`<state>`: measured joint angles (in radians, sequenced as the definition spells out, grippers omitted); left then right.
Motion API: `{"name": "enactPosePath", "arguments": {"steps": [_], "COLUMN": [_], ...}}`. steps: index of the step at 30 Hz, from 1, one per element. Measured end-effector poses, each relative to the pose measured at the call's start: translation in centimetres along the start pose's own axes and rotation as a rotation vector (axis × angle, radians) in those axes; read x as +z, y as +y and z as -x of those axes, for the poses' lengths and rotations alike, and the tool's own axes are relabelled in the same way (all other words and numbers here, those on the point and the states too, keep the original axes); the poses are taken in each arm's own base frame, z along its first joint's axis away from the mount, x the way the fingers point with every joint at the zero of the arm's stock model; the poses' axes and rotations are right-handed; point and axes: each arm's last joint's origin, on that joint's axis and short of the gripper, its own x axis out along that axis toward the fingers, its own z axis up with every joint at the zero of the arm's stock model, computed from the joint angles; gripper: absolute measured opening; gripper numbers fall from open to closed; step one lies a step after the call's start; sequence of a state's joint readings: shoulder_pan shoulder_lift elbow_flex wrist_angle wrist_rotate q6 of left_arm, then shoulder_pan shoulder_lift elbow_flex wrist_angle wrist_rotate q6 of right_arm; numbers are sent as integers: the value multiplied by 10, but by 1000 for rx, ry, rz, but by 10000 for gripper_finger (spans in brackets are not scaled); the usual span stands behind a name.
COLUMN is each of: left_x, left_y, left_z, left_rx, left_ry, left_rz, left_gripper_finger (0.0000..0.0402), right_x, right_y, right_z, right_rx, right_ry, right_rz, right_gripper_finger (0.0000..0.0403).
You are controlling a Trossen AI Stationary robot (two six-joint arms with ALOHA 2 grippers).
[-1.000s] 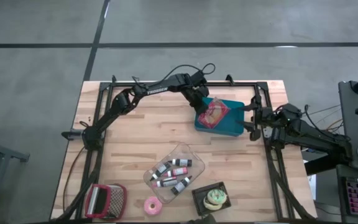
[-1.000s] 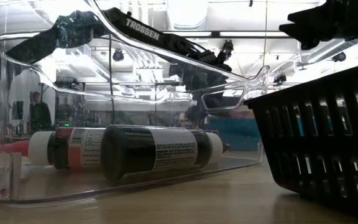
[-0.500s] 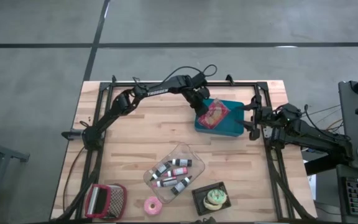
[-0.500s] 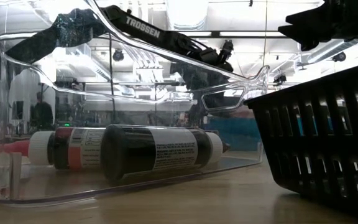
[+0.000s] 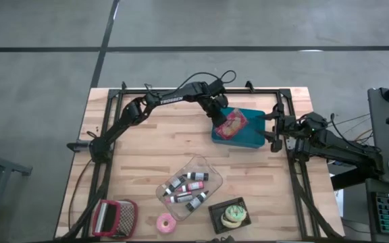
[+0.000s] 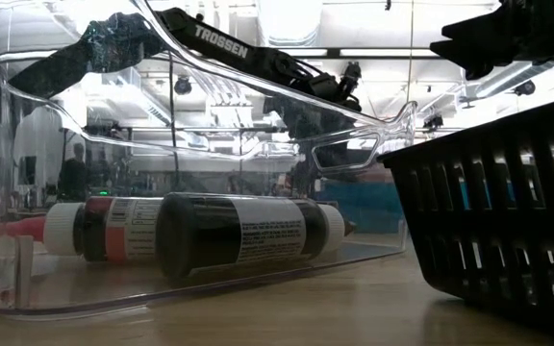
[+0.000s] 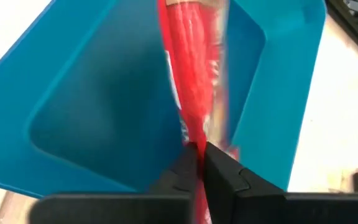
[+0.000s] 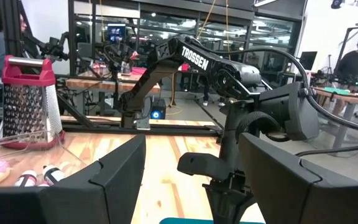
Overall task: Pick & Place Food Item
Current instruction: Put the popcorn bag into the blue bin, then put the pink donut into the black basket
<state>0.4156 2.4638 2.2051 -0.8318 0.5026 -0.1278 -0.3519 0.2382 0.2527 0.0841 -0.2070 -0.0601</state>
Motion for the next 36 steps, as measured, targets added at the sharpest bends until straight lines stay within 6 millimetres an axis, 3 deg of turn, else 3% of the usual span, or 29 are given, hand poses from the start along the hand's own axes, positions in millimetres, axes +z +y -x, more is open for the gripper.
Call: {"name": "enactPosePath", "arguments": {"steps": [10, 14, 20, 27, 36], "left_x": [0, 0, 4, 11, 12], "left_y": [1, 1, -5, -24, -75], "left_z": [-1, -1, 8, 34, 68], "left_rx": [42, 47, 52, 82, 95], "left_ry": [-3, -3, -13, -77, -165], "left_rz": [-15, -38, -113, -249, -450], "left_gripper_finger": [173, 209, 218, 218, 218], "right_x": [0, -1, -1, -1, -4], "right_y": [0, 0, 0, 0, -1], "right_z": [0, 0, 0, 0, -5], "right_rx": [1, 2, 1, 1, 6], "right_ry": [2, 6, 7, 8, 40], "right_rz": [3, 6, 7, 6, 0], "right_gripper_finger": [253, 253, 253, 253, 253]}}
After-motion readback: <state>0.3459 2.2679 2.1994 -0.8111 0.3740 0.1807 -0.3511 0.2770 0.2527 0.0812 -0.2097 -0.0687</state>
